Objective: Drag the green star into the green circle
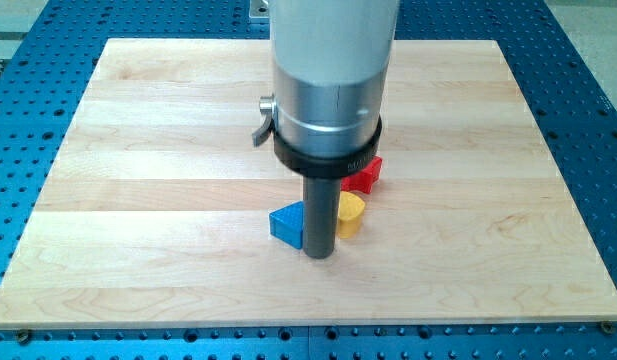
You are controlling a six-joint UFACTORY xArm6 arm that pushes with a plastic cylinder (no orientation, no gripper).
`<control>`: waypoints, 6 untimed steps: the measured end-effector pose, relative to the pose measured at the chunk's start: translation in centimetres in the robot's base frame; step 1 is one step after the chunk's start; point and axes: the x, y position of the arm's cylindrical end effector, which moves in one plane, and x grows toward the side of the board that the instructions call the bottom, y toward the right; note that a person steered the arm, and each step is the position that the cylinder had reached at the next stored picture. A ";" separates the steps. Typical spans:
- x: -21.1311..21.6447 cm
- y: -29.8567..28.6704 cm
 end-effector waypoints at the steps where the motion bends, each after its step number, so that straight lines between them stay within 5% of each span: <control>1: -1.5 3.7; 2: -5.0 5.2; 4: -3.2 7.7; 6: -17.8 10.7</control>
